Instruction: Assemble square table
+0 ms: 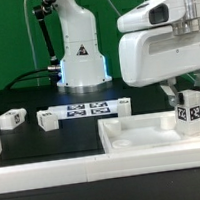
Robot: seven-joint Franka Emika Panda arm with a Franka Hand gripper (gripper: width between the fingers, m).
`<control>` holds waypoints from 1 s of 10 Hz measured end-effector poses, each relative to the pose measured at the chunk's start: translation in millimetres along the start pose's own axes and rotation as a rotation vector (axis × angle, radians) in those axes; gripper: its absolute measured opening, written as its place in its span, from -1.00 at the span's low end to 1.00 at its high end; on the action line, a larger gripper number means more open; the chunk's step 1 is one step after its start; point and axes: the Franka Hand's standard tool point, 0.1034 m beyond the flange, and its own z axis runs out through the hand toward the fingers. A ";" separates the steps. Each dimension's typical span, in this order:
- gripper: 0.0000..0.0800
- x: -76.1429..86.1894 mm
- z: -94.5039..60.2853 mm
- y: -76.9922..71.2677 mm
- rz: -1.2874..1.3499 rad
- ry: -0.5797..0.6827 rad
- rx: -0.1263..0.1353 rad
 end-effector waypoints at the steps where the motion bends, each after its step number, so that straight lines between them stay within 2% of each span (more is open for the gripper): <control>1: -0.28 0.0 0.1 -0.2 0.028 0.000 0.002; 3: -0.28 0.0 0.1 -0.3 0.084 0.001 0.003; 7: -0.28 -1.0 0.6 0.2 0.478 0.000 0.002; 10: -0.27 -1.7 1.1 0.2 0.801 -0.003 0.011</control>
Offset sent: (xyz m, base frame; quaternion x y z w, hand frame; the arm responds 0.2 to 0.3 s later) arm 0.0000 0.0000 0.0000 0.0000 0.0000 0.1938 0.9810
